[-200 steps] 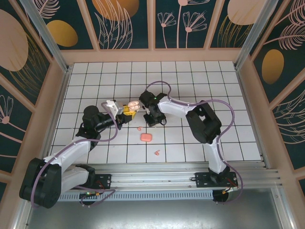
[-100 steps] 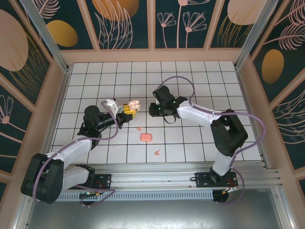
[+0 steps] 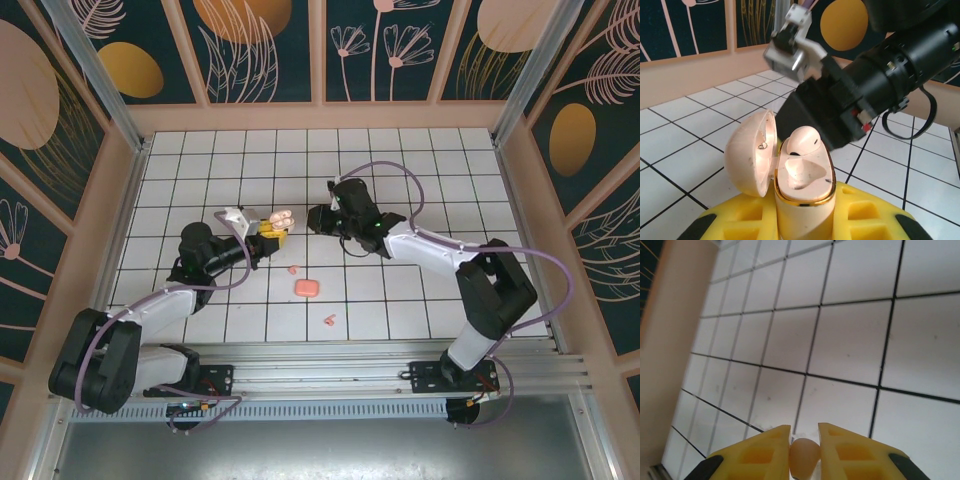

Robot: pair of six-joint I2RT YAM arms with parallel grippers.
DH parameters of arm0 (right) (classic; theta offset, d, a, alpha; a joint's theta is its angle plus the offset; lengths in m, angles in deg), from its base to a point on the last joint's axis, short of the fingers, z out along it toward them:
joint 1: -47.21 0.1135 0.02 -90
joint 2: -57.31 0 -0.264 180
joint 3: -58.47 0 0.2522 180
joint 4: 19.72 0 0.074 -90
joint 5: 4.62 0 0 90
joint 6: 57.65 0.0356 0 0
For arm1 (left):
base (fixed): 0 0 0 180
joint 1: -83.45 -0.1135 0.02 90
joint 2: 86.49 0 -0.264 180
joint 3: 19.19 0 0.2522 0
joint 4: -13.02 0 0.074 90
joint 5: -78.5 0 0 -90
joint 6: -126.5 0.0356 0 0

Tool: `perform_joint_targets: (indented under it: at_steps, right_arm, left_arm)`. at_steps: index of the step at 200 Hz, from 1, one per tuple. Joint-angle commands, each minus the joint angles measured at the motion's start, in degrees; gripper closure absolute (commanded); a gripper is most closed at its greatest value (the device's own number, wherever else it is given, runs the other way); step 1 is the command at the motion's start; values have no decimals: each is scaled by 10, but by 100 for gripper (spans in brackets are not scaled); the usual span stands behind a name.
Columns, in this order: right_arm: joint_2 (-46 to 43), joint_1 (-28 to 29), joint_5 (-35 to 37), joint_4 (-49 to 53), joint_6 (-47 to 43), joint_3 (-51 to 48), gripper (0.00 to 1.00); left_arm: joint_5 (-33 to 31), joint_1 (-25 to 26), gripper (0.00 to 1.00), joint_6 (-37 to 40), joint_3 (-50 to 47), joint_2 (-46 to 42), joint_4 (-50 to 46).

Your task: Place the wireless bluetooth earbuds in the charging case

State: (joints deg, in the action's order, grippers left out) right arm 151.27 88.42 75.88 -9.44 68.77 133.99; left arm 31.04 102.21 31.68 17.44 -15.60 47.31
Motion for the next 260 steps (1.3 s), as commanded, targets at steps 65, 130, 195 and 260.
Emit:
perform_joint_targets:
  at_steps: [65,130,195,260]
  right_arm:
    - [-100,18,20,-66,-71,13,80]
    - [-132,64,20,-129,-151,3,81]
    - [-116,92,7,-152,-167,4,81]
    - [-101,106,-11,-154,-177,-1,81]
  left_arm:
    - [17,0,85,-36,-14,22,91]
    - [31,1,85,-21,-21,16,109]
    - [39,1,85,-9,-23,0,106]
    - [30,1,85,-20,-21,-7,112]
